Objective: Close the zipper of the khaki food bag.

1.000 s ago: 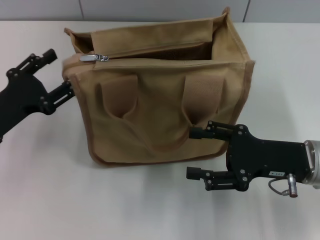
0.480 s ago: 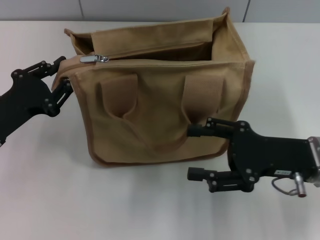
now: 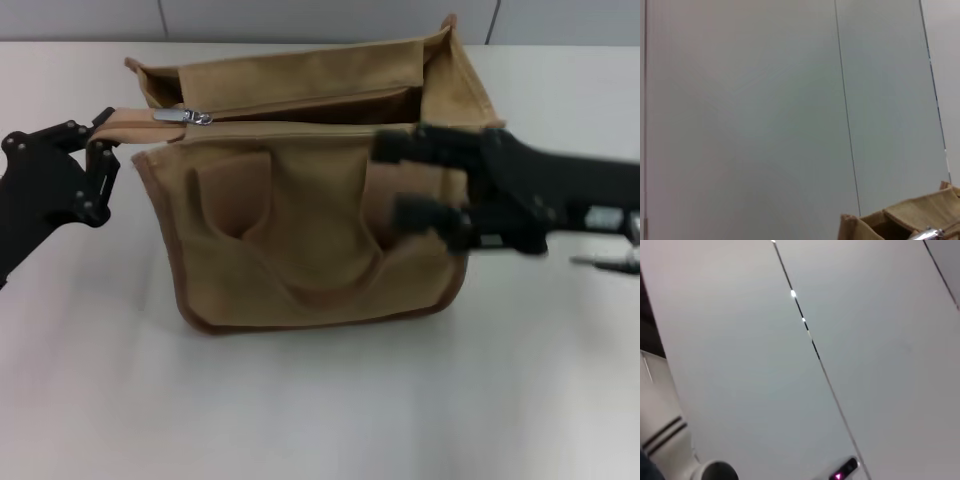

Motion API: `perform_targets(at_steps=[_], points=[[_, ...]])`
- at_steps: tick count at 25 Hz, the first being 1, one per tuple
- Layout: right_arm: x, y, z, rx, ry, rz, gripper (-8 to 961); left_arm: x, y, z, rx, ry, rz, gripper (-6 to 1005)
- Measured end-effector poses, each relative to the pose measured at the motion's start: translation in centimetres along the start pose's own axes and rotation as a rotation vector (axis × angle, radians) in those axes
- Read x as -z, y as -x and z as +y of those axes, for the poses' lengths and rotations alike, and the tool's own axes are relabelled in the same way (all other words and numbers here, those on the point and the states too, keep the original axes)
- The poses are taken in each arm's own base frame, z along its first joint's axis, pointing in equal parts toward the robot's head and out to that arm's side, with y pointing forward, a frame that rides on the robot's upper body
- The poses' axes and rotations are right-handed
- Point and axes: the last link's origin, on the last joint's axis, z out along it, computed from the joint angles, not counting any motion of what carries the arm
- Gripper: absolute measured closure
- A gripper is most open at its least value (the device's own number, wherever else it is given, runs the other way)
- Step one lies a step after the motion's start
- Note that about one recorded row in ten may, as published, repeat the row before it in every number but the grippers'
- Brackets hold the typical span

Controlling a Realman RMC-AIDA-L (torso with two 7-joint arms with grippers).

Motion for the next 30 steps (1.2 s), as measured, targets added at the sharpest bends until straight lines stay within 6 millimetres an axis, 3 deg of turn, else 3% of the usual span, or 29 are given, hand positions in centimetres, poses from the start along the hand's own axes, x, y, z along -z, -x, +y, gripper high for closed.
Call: perform_targets(at_steps=[5, 12, 18, 23, 27, 30], points=[[-2.0, 3.6, -1.9, -0.118, 0.018, 0.09, 143, -0.2, 0.0, 0.6, -0.038, 0.009, 0.026, 976], [-4.1, 7.4, -4.6, -0.247, -0.098, 0.172, 142, -0.3, -0.5, 1.0, -0.052, 0.016, 0.067, 978], [-7.0, 7.8, -6.5, -0.315, -0.188, 0.322, 142, -0.2, -0.7, 1.5, -0.077, 0.023, 0.097, 978], [-9.0, 8.0, -6.9, -0.286, -0.192, 0.389, 142, 0.0, -1.0, 1.6, -0.079, 0.02, 0.119, 978], [-9.8, 8.5, -6.9, -0.272, -0.187, 0.408, 143, 0.1, -1.0, 1.6, -0.08, 0.02, 0.122, 978], [-9.7, 8.5, -6.6, -0.166, -0.173, 0.43, 143, 0.1, -1.0, 1.5, -0.081, 0.017, 0.118, 978]])
